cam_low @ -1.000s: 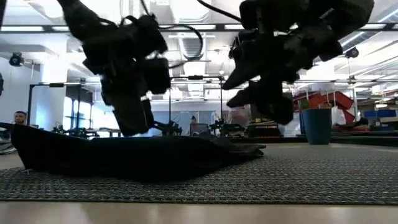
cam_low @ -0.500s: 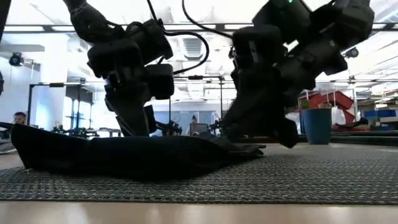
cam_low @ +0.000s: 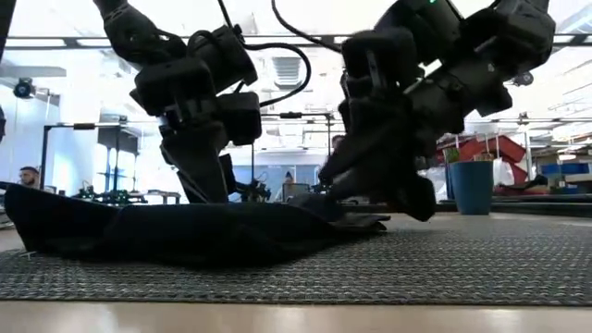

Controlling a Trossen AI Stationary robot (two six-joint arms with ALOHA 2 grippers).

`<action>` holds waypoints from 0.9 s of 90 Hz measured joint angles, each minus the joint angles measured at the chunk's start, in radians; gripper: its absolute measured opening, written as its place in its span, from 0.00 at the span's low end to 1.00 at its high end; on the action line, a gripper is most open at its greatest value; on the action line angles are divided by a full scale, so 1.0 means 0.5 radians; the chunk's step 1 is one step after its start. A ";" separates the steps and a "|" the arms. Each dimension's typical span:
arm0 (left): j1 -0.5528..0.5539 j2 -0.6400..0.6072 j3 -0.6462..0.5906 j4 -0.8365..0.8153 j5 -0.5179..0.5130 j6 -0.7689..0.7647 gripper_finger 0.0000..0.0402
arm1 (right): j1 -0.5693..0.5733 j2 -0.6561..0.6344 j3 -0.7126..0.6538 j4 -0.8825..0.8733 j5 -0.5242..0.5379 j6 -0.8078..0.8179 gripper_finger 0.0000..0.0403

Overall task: Set table place
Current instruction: Fold the black napkin

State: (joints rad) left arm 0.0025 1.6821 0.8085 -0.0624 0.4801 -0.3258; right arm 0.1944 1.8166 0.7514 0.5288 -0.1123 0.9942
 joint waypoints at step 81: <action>-0.001 -0.324 -0.001 -0.101 -0.040 0.024 0.05 | -0.033 0.003 0.244 -0.099 -0.071 -0.071 0.00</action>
State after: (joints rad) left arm 0.0021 1.5199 0.8082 -0.1128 0.4602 -0.3138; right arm 0.1779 1.8183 0.8733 0.4792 -0.1480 0.9589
